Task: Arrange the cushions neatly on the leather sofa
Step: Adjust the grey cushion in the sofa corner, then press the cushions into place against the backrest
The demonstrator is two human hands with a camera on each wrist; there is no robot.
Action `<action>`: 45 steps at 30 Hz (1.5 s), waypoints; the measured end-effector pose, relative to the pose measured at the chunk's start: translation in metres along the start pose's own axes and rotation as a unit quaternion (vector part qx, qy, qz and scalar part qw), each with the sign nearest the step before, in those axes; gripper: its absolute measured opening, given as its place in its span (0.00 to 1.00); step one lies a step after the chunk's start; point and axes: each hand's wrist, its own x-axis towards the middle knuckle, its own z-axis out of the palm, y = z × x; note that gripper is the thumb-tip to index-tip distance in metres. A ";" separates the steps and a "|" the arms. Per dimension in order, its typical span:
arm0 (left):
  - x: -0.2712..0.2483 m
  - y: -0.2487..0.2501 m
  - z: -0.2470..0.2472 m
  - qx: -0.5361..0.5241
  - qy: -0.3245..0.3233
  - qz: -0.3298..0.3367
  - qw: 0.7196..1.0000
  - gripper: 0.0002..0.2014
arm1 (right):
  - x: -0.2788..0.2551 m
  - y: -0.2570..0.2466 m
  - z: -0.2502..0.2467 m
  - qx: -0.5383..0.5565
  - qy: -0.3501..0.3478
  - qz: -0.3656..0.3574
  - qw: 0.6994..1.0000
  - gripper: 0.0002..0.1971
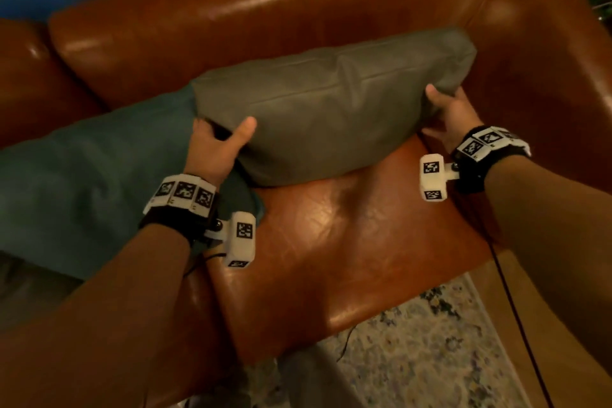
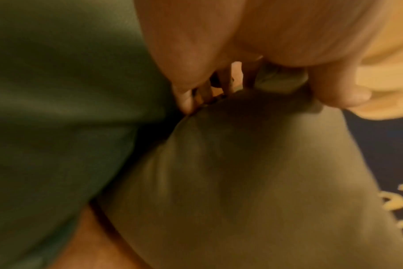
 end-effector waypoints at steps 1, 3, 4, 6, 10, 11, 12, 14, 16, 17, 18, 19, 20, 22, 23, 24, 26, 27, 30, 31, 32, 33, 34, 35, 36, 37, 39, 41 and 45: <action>0.002 -0.003 0.001 0.040 -0.020 -0.001 0.999 0.44 | 0.003 -0.001 0.005 0.007 -0.002 -0.003 1.000 0.23; 0.004 -0.002 0.008 0.003 -0.053 -0.041 0.998 0.44 | 0.009 -0.005 0.010 0.015 0.002 -0.019 1.000 0.23; 0.005 -0.001 0.013 -0.037 -0.050 -0.061 0.996 0.38 | 0.013 -0.008 0.011 0.011 0.009 -0.033 0.999 0.25; 0.007 0.008 0.022 -0.074 -0.023 -0.085 0.993 0.29 | 0.023 -0.016 0.012 -0.007 0.039 -0.073 0.996 0.30; 0.021 0.017 0.028 -0.090 0.001 -0.143 0.986 0.34 | 0.034 -0.023 0.022 -0.032 0.057 -0.124 0.990 0.38; 0.024 0.016 0.028 -0.093 0.002 -0.167 0.982 0.37 | 0.032 -0.021 0.026 -0.076 0.044 -0.119 0.989 0.39; 0.026 0.013 0.027 -0.099 -0.002 -0.182 0.978 0.40 | 0.034 -0.017 0.029 -0.131 0.031 -0.112 0.985 0.42; 0.026 0.006 0.026 -0.093 -0.016 -0.171 0.981 0.39 | 0.035 -0.011 0.030 -0.205 0.024 -0.093 0.974 0.47; 0.021 -0.004 0.022 -0.063 -0.036 -0.133 0.988 0.34 | 0.035 -0.004 0.021 -0.244 0.061 -0.078 0.965 0.44; 0.017 -0.012 0.018 -0.052 -0.044 -0.124 0.990 0.31 | 0.030 -0.003 0.016 -0.263 0.088 -0.082 0.957 0.39; 0.011 -0.021 0.011 -0.042 -0.050 -0.122 0.990 0.25 | 0.028 0.003 0.010 -0.277 0.109 -0.090 0.950 0.32; 0.004 -0.031 0.002 -0.033 -0.057 -0.123 0.990 0.15 | 0.022 0.009 0.006 -0.297 0.115 -0.101 0.943 0.25; -0.004 -0.041 -0.009 -0.023 -0.063 -0.129 0.989 0.06 | 0.014 0.015 0.006 -0.326 0.095 -0.106 0.934 0.18; -0.024 -0.069 -0.040 0.025 -0.065 -0.136 0.988 0.06 | -0.007 0.034 0.008 -0.418 0.006 -0.085 0.904 0.06; -0.035 -0.082 -0.057 0.056 -0.066 -0.138 0.987 0.06 | -0.019 0.044 0.014 -0.472 -0.055 -0.084 0.876 0.05; -0.047 -0.094 -0.076 0.107 -0.070 -0.142 0.982 0.05 | -0.029 0.059 0.020 -0.538 -0.111 -0.092 0.831 0.06; -0.074 -0.114 -0.113 0.231 -0.089 -0.166 0.955 0.06 | -0.061 0.077 0.046 -0.666 -0.193 -0.096 0.714 0.07; -0.087 -0.126 -0.134 0.284 -0.084 -0.183 0.938 0.06 | -0.079 0.088 0.062 -0.680 -0.228 -0.063 0.694 0.06; -0.129 -0.157 -0.196 0.313 -0.045 -0.243 0.917 0.08 | -0.132 0.134 0.115 -0.699 -0.335 0.005 0.632 0.19; -0.141 -0.170 -0.218 0.315 -0.034 -0.261 0.912 0.10 | -0.150 0.145 0.134 -0.706 -0.360 0.009 0.610 0.22; -0.154 -0.181 -0.242 0.321 -0.030 -0.274 0.906 0.12 | -0.164 0.156 0.154 -0.703 -0.382 0.002 0.599 0.23; -0.164 -0.194 -0.266 0.325 -0.027 -0.283 0.902 0.11 | -0.182 0.162 0.176 -0.701 -0.396 0.003 0.593 0.19; -0.171 -0.208 -0.291 0.328 -0.024 -0.286 0.900 0.09 | -0.195 0.169 0.198 -0.702 -0.397 0.000 0.591 0.13; -0.178 -0.222 -0.316 0.328 -0.016 -0.287 0.900 0.06 | -0.213 0.172 0.221 -0.696 -0.404 -0.011 0.593 0.07; -0.183 -0.236 -0.341 0.320 -0.003 -0.288 0.903 0.06 | -0.229 0.178 0.246 -0.690 -0.406 -0.027 0.599 0.04; -0.187 -0.247 -0.367 0.304 0.012 -0.293 0.906 0.08 | -0.242 0.184 0.272 -0.676 -0.397 -0.035 0.620 0.04; -0.190 -0.256 -0.415 0.273 0.048 -0.299 0.913 0.07 | -0.267 0.196 0.329 -0.644 -0.389 -0.054 0.657 0.06; -0.185 -0.260 -0.464 0.235 0.092 -0.291 0.923 0.08 | -0.292 0.197 0.390 -0.621 -0.394 -0.103 0.670 0.07; -0.158 -0.269 -0.561 0.141 0.198 -0.258 0.935 0.03 | -0.335 0.185 0.515 -0.579 -0.350 -0.126 0.725 0.06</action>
